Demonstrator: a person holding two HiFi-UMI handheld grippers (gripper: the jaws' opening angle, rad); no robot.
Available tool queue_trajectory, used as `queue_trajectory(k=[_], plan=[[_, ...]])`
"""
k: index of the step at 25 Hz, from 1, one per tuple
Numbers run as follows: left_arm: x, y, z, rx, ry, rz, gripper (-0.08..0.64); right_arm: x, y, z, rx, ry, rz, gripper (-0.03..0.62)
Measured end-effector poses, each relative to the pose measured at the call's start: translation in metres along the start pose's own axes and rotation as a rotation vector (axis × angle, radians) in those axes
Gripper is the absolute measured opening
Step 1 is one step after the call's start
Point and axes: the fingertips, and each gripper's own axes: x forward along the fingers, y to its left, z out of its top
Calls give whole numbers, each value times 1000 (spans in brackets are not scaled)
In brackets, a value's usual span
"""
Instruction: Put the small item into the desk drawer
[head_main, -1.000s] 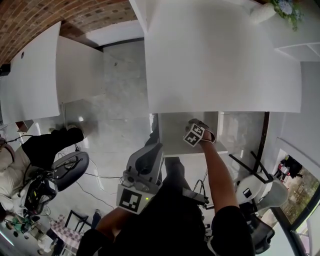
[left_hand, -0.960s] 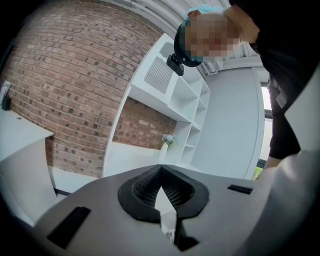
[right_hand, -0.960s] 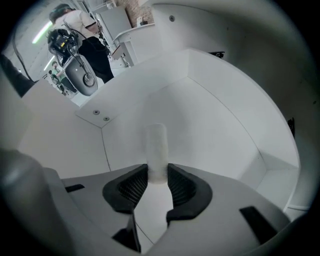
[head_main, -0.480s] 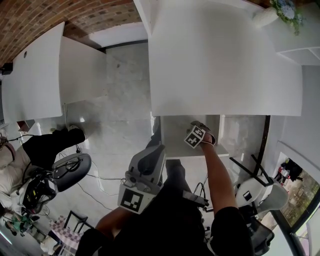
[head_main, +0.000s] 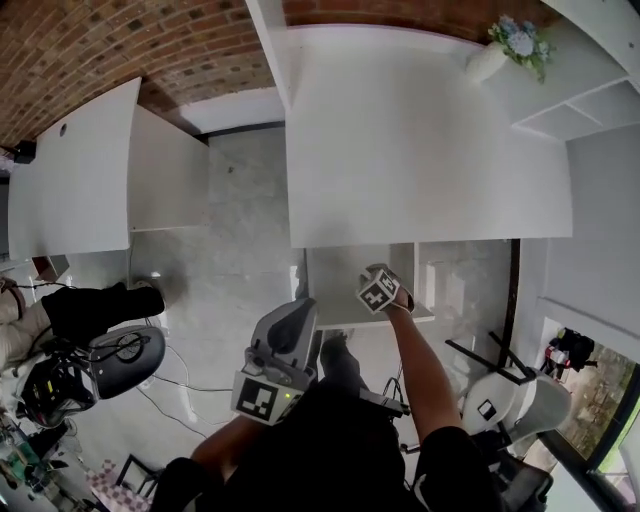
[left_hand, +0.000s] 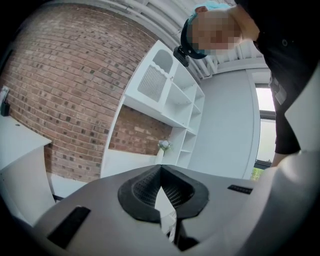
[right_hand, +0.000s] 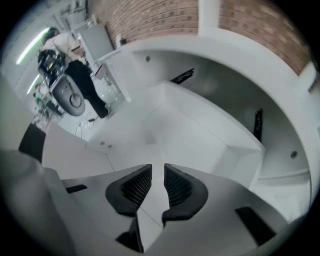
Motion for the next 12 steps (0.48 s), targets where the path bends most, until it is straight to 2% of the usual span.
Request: queue_trajectory(k=[2,4,8,12], plan=[[-6,-12,8,37,-26,-6,23,-30,-3,12,138,-92,-16,58],[-15,-26,17,82,-52,-14,23,-60,-1,17,228,-170,-30,40],[-46,-65,37,116,-103,-15,23,-118,24,5,344,-278,-38,15],[-88,-108,46,151,-148,-2,23,-185,39,-7,377,-403,-115,15]])
